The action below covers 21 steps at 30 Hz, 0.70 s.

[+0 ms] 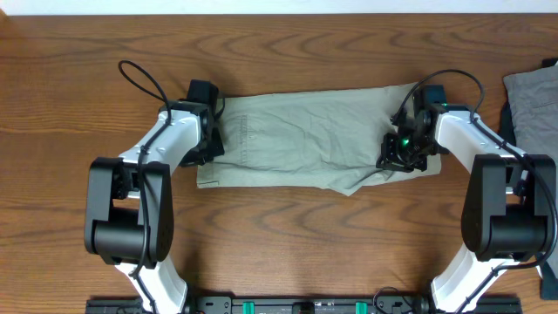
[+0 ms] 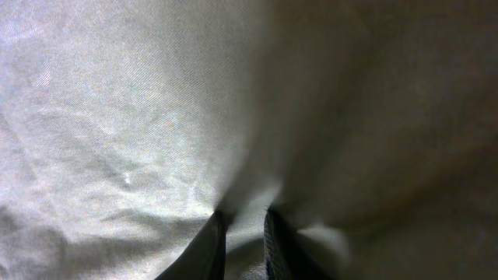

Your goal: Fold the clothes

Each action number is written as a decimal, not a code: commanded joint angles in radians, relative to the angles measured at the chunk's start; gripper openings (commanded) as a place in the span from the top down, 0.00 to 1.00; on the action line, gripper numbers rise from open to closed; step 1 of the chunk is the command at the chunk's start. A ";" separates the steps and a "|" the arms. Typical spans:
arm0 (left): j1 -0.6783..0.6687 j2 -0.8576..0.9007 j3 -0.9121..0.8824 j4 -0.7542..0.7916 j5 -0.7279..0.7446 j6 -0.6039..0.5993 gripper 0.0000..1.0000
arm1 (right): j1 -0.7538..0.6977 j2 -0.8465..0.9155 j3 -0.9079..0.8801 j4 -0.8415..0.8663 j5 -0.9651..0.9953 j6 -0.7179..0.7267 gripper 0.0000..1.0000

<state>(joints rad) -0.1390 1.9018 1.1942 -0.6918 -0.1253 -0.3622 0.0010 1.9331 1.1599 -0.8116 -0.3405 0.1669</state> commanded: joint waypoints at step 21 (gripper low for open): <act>-0.005 -0.120 0.052 0.120 0.282 0.029 0.94 | -0.014 0.059 0.200 0.141 0.070 -0.042 0.78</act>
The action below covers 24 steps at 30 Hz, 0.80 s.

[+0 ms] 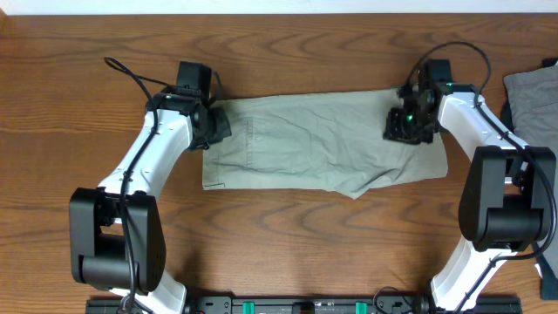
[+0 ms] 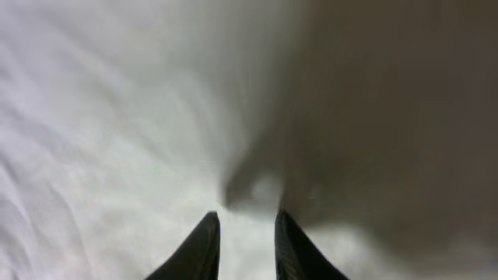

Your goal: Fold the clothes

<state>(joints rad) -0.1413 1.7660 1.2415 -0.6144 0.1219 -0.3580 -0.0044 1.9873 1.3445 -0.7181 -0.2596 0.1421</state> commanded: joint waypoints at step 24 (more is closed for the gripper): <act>-0.001 0.243 0.010 0.444 -0.040 0.148 0.94 | -0.022 0.166 0.017 0.477 0.311 -0.007 0.67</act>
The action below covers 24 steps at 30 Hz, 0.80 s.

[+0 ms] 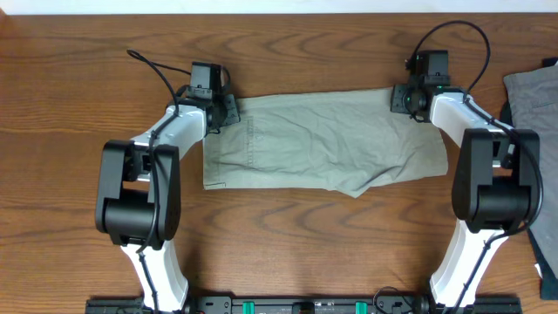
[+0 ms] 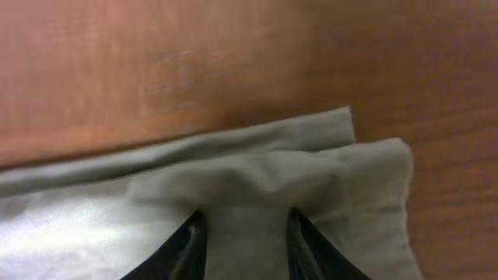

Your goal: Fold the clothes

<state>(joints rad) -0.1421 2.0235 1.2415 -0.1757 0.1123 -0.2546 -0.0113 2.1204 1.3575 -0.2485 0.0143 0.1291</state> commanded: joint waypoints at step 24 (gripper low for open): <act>0.092 -0.484 0.010 -0.562 -0.078 -0.071 0.77 | 0.241 -0.404 0.028 -0.536 -0.377 0.004 0.98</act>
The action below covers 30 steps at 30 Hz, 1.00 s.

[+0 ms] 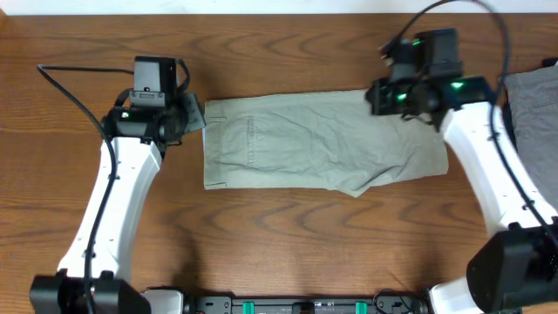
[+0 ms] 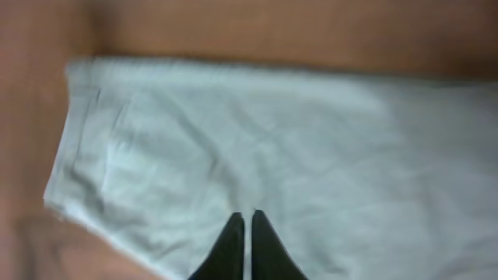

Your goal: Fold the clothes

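Pale green shorts [image 1: 323, 139] lie flat in a long folded rectangle across the middle of the table; the right wrist view shows them blurred, spread far below [image 2: 296, 132]. My right gripper [image 1: 382, 96] hangs above their far right part. Its dark fingers [image 2: 243, 214] are shut, tips nearly touching, with no cloth between them. My left gripper [image 1: 190, 113] sits just off the shorts' far left corner, and its jaws are not readable from overhead.
A grey folded garment [image 1: 532, 100] lies at the right edge of the wooden table [image 1: 279, 244], with a dark item [image 1: 551, 63] behind it. Both arm bases stand at the near edge.
Both grippers were low at the shorts' far corners, the right one open over the corner hem. Now both arms are lifted, the left one off the cloth to the left, the right one shut high above it.
First both grippers pressed on the shorts, left and right of the middle. Then they were nearer the far edge, then at the two far corners. The far right corner, which stuck out, now lies straight, and both grippers are clear of the cloth.
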Each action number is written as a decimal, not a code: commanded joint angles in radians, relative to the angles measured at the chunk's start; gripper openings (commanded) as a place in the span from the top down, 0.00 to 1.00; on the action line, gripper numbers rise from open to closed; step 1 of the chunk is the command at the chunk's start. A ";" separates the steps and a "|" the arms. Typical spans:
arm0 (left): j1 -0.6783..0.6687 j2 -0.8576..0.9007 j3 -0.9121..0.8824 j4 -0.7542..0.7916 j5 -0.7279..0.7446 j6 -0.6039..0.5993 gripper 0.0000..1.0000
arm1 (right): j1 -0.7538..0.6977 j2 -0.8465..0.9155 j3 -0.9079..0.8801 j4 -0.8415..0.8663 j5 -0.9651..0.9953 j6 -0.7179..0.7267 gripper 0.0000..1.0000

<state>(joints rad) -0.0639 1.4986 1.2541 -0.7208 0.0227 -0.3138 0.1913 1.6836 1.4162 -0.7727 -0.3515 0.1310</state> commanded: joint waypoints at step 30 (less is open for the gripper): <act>0.026 0.404 -0.045 0.056 0.134 0.006 0.44 | 0.229 0.355 -0.188 -0.006 0.085 0.002 0.99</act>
<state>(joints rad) -0.0425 1.8908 1.2404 -0.6762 0.1543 -0.3134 0.3950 1.9816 1.2461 -0.7818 -0.2623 0.1322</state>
